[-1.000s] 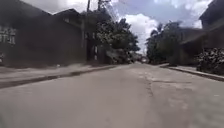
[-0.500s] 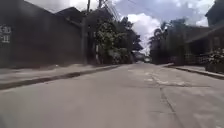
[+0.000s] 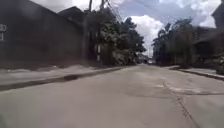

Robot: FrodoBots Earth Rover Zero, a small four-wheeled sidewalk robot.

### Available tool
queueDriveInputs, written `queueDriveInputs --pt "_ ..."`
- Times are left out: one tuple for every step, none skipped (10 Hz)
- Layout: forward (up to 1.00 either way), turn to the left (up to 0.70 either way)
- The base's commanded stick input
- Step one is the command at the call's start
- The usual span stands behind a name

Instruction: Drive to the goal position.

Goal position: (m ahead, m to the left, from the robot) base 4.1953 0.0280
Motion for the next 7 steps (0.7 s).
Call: queueDriveInputs --pt "1.00 0.00" --pt "1.00 0.00" --pt "1.00 0.00" --pt "1.00 0.00" --pt "1.00 0.00" --pt "1.00 0.00" --pt "1.00 -0.01"
